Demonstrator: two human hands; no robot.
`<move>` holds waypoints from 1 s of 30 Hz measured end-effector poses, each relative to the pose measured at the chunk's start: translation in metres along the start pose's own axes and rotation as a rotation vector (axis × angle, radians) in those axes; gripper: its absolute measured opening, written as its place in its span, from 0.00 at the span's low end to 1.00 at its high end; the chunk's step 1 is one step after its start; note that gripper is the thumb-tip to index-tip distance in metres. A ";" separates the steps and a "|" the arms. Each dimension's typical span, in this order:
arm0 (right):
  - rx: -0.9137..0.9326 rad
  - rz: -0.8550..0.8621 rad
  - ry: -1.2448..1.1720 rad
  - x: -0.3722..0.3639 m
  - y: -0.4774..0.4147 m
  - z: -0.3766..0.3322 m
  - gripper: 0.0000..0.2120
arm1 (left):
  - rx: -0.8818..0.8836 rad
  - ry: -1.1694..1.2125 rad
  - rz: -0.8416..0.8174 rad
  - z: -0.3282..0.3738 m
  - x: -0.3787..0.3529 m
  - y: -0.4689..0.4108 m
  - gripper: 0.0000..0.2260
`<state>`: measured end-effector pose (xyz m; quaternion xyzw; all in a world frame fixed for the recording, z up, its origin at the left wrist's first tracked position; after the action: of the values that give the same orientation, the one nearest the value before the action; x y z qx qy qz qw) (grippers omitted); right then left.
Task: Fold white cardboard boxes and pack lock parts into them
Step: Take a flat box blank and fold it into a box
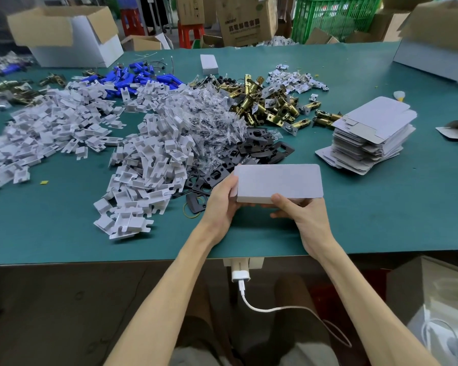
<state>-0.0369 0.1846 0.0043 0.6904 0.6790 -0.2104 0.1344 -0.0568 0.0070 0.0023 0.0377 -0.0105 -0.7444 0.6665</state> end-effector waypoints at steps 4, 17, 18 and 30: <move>0.027 0.030 -0.021 0.002 0.000 -0.002 0.26 | -0.053 -0.021 0.060 0.002 0.002 0.003 0.18; -0.009 -0.057 0.262 -0.008 0.006 0.006 0.18 | -0.037 -0.066 0.206 -0.009 0.012 -0.004 0.14; -0.011 -0.059 0.262 -0.008 0.006 0.006 0.17 | -0.032 -0.081 0.198 -0.010 0.011 -0.003 0.14; -0.003 -0.067 0.246 -0.011 0.011 0.005 0.12 | -0.108 -0.201 0.135 -0.001 0.004 -0.001 0.13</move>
<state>-0.0267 0.1722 0.0045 0.6876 0.7134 -0.1275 0.0439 -0.0582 0.0036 0.0008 -0.0737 -0.0397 -0.6974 0.7118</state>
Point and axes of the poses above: each hand's wrist, its own y-axis away from the middle knuckle, its own x-axis out of the back of the hand, z = x × y, the point moved 8 cm from there along -y, towards the middle knuckle, and after that the axes turned 15 degrees about -y, right-handed, at the moved point
